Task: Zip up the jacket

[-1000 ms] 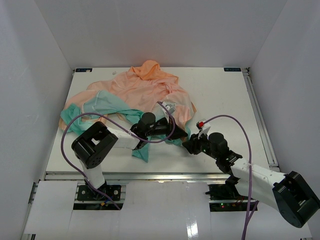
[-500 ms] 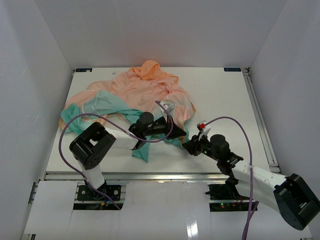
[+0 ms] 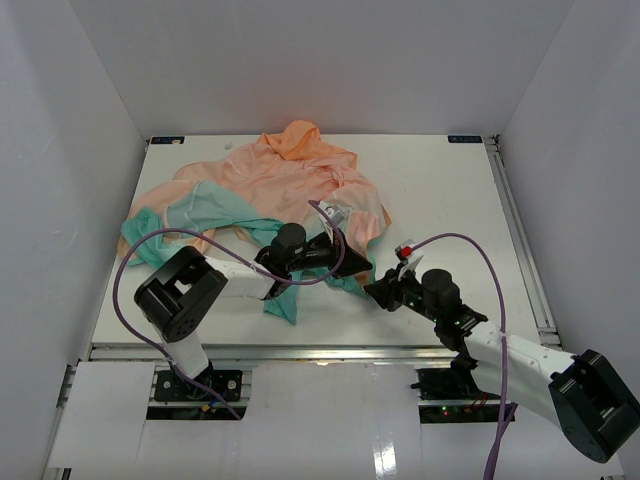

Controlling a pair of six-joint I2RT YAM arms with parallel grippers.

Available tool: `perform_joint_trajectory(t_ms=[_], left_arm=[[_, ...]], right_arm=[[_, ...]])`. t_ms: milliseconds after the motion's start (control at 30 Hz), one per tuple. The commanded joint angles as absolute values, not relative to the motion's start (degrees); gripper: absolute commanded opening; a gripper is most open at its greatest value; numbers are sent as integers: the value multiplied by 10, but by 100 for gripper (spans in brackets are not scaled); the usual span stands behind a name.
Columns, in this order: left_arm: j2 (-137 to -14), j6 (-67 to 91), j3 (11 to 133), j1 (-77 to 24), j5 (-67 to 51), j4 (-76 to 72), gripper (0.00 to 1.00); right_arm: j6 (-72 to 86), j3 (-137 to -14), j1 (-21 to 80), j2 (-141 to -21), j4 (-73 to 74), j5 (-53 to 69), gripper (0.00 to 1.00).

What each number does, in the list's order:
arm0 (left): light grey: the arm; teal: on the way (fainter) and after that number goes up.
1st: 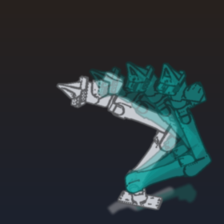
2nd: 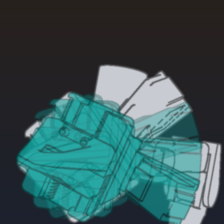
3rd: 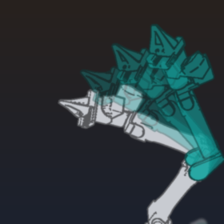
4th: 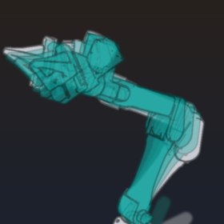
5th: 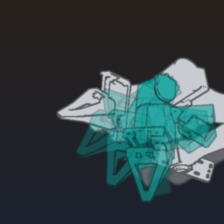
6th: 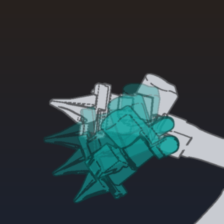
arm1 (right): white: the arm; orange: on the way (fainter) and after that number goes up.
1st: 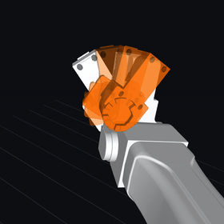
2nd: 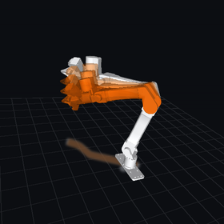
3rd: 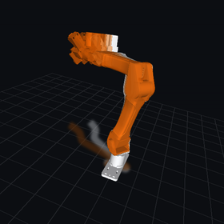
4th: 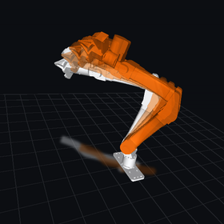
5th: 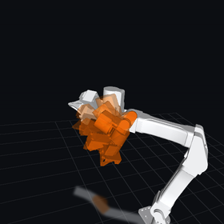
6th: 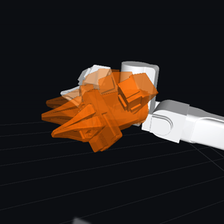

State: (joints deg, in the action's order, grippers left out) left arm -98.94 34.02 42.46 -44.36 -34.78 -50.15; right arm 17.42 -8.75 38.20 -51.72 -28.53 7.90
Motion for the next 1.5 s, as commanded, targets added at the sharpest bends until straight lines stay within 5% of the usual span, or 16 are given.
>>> perform_joint_trajectory(t_ms=[0, 133, 300, 733, 1033, 1100, 1167, 1200, 1467], left_arm=[[-955, 335, 425, -439, -342, -512, 0], [-955, 335, 422, -439, -343, -517, 0], [-957, 334, 423, -438, -343, -513, 0], [-954, 333, 425, -437, -338, -505, 0], [-942, 328, 426, -435, -331, -492, 1], [-937, 324, 434, -433, -313, -470, 18], [-924, 318, 452, -432, -287, -401, 51], [-914, 317, 457, -431, -255, -355, 59], [-798, 362, 437, -346, -116, -156, 66]], right_arm=[[174, -83, 380, -509, -298, 84, 26], [177, -83, 380, -509, -298, 82, 23], [179, -83, 380, -510, -299, 86, 9], [182, -74, 380, -494, -305, 91, 22], [183, -82, 380, -512, -305, 97, 8], [185, -85, 380, -513, -306, 97, 8], [190, -88, 380, -507, -304, 93, 8], [197, -88, 380, -501, -301, 89, 8], [224, -87, 380, -468, -283, 53, 8]])
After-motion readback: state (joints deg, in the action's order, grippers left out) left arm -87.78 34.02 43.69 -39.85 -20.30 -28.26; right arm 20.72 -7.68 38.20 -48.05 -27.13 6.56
